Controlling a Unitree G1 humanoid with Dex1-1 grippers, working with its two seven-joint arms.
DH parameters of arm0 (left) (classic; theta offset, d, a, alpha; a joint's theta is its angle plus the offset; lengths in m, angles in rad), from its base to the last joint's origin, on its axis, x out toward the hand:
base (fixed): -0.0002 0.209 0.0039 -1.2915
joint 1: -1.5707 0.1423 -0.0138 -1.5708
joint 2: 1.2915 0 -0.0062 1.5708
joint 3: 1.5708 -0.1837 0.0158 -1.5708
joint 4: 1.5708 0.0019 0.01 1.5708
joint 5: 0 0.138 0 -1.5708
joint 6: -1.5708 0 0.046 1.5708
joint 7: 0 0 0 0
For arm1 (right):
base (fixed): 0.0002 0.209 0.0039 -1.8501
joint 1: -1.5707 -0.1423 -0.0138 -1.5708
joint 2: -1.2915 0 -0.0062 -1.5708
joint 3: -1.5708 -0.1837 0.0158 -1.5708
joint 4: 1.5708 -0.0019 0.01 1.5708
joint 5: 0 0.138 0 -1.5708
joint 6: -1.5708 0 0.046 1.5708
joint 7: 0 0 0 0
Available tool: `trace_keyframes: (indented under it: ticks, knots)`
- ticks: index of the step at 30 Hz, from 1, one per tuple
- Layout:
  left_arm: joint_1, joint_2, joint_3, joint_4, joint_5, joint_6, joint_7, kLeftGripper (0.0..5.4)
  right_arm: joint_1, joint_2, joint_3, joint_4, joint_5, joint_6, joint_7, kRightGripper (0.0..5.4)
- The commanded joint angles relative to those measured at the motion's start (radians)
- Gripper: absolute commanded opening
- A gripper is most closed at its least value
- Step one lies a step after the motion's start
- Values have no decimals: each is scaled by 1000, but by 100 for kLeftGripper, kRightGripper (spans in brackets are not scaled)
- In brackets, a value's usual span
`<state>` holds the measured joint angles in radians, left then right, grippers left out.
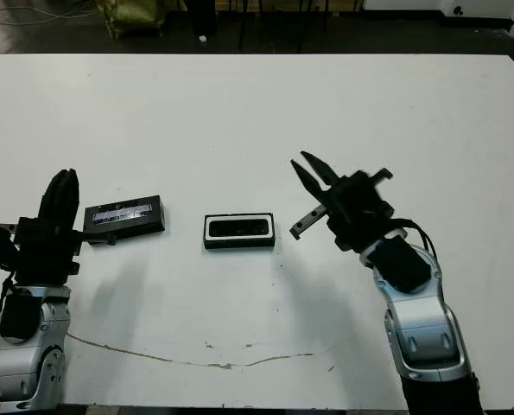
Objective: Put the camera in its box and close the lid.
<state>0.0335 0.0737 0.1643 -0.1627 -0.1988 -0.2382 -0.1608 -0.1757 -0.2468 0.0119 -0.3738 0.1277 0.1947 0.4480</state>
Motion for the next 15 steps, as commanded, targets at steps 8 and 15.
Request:
trace_keyframes:
  ticks: [8, 15]
  knots:
    - [-84, 206, 97, 58, 28, 28, -57, 0, 88, 9, -90, -43, 219, 175, -34, 2]
    - [-227, 574, 82, 158, -49, 281, -429, 22, 106, -4, -106, -14, 250, 158, -19, 0]
